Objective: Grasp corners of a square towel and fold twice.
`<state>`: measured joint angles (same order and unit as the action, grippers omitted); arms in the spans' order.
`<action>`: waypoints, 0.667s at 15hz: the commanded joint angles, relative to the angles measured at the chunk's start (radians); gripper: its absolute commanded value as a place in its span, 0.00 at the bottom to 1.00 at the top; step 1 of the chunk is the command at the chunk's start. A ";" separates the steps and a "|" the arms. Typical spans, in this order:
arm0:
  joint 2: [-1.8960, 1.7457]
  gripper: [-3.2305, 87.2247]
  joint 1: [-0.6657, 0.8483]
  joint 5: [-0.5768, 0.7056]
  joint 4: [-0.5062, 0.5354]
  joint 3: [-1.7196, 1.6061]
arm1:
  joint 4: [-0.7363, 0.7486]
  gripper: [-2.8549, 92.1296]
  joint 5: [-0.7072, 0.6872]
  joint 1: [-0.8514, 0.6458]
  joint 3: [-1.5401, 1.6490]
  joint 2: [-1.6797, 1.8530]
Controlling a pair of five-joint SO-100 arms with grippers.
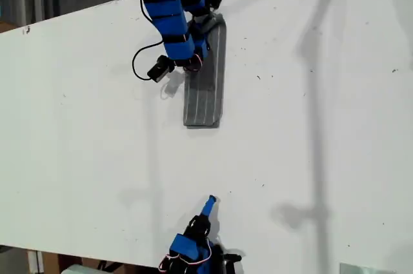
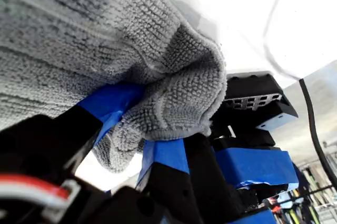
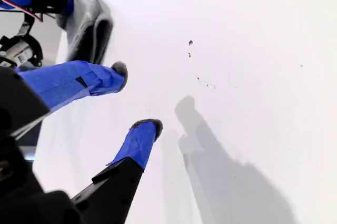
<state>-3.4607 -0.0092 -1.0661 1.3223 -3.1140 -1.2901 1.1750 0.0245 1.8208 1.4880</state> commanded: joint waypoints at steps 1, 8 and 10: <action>-0.005 0.23 0.006 0.008 -0.015 -0.005 | 0.005 0.03 0.003 -0.002 -0.017 -0.008; -0.005 0.23 0.006 0.008 -0.015 -0.005 | -0.009 0.03 0.003 0.000 -0.017 -0.005; -0.005 0.23 0.006 0.008 -0.015 -0.005 | -0.008 0.03 0.003 0.000 -0.017 -0.008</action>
<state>-3.4607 -0.0092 -1.0661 1.3223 -3.1140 -1.3070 1.1750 0.0245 1.8132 1.4772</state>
